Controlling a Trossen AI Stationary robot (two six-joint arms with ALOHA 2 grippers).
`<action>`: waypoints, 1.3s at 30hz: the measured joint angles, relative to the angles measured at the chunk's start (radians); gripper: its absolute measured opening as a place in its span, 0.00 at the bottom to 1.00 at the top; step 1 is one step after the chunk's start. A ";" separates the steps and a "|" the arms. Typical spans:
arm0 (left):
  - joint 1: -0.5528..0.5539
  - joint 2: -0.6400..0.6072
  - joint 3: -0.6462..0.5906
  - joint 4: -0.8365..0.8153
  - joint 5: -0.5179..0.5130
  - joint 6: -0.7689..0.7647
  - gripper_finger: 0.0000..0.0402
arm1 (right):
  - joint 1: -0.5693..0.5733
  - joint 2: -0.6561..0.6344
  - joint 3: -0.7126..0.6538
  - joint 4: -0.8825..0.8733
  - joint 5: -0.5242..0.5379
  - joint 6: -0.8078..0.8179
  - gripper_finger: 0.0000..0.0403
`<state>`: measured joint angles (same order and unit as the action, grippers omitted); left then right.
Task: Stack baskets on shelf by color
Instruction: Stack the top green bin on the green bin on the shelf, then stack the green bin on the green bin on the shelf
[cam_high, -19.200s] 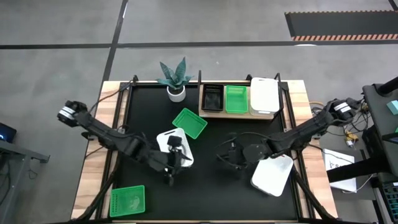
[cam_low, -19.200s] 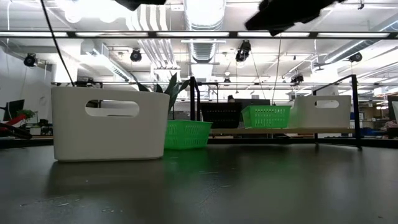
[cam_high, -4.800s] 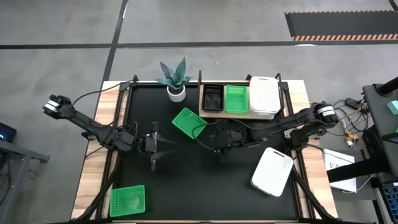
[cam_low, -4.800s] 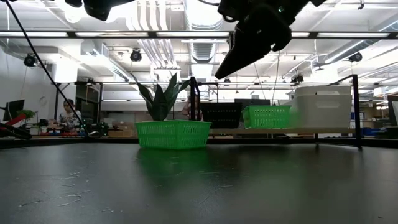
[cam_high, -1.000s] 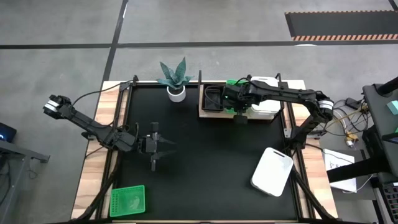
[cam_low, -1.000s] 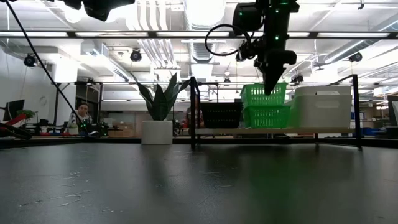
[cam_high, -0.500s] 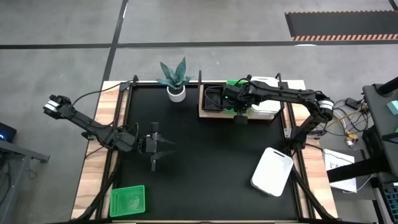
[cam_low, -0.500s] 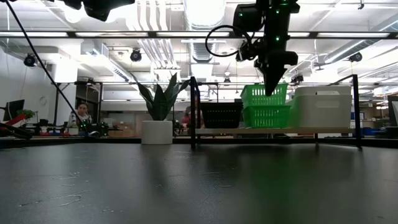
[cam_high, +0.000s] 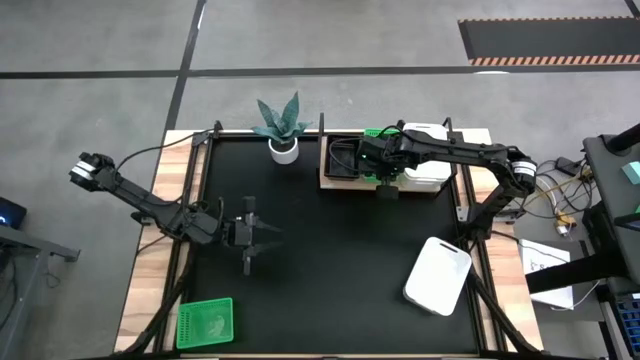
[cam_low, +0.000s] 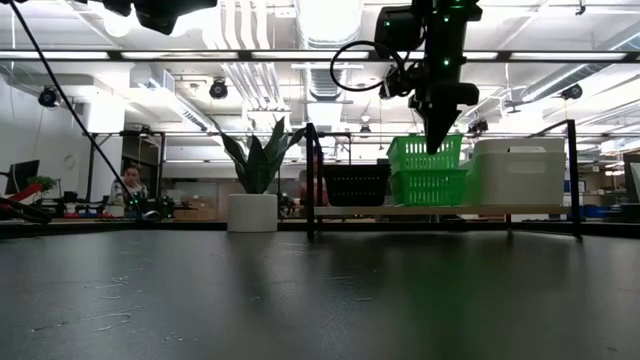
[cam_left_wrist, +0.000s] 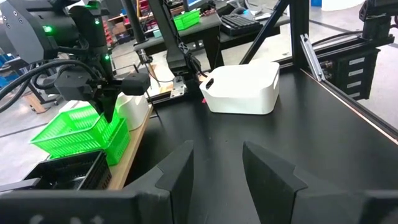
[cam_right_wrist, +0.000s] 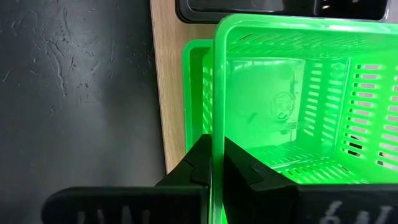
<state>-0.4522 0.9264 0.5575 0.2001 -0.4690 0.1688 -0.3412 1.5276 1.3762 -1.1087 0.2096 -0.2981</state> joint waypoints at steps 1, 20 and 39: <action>0.000 0.000 0.000 0.001 0.000 0.000 0.30 | 0.000 0.000 0.000 0.000 0.000 0.000 0.02; 0.000 0.000 0.000 0.001 0.000 0.000 0.30 | 0.000 0.000 0.000 -0.002 0.030 -0.006 0.07; 0.000 0.001 0.000 0.001 0.000 0.000 0.30 | 0.003 -0.002 0.056 -0.112 0.019 0.088 0.30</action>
<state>-0.4519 0.9270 0.5575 0.2008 -0.4690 0.1688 -0.3382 1.5254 1.4324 -1.2202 0.2281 -0.2105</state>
